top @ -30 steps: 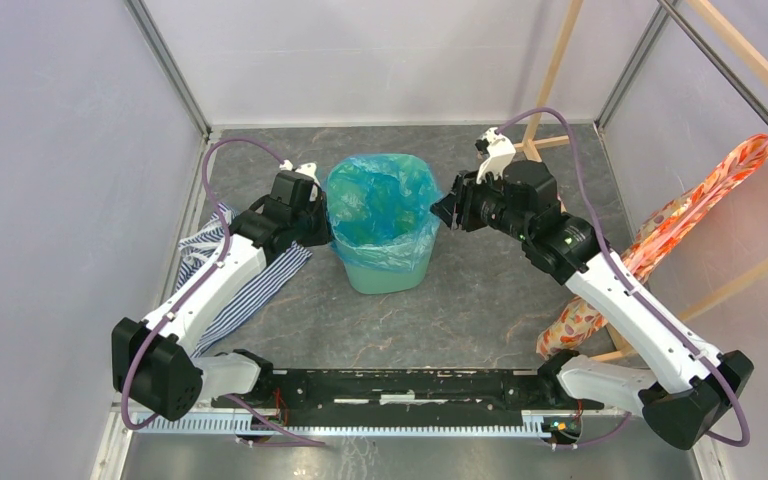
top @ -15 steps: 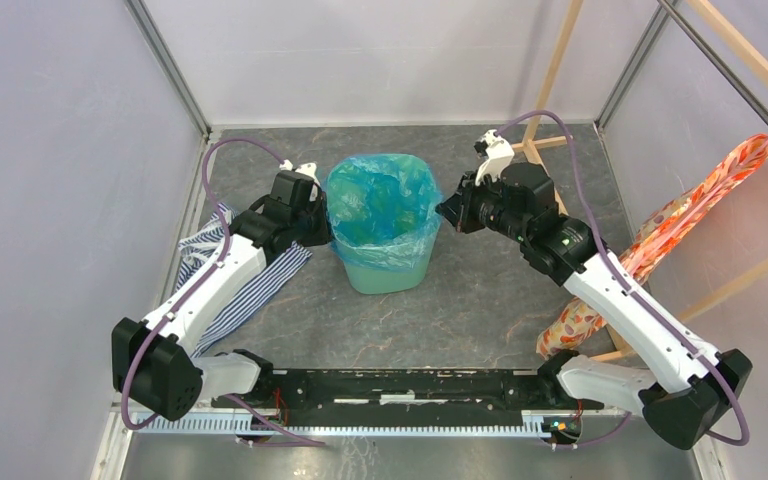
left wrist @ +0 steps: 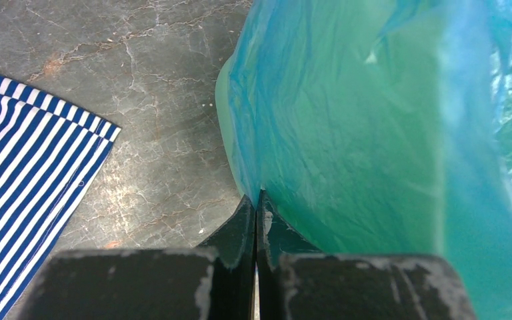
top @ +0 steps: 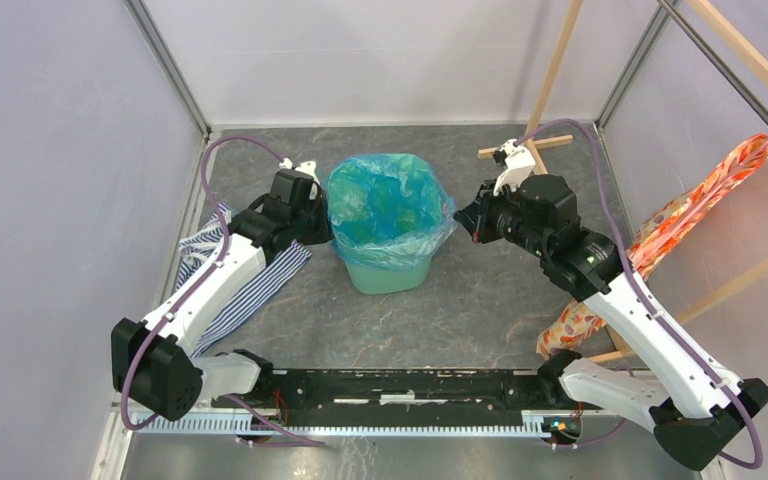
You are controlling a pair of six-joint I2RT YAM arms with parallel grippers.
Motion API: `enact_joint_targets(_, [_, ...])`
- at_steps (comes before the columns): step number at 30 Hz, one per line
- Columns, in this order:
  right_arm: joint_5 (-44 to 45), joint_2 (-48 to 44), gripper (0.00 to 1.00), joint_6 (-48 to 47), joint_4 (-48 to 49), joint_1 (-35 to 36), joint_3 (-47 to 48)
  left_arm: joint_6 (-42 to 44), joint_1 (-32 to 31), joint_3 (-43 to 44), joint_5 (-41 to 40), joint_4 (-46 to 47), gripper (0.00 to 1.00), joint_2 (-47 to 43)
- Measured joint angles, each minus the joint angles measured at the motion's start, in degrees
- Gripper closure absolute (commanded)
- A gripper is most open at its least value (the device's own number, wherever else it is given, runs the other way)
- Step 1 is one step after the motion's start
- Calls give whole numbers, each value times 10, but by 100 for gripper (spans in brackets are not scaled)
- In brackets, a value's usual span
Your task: Put the trash bags into the trash bin
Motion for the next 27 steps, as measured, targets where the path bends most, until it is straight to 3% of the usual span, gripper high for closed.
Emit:
enact_joint_targets(24, [47,11,100,-7,15,0,-143,0,0,-3,-19,3,98,16])
enact_joint_targets(27, [51,17,92,-9,21,0,-153,-4,1,-13,-23,6,98,20])
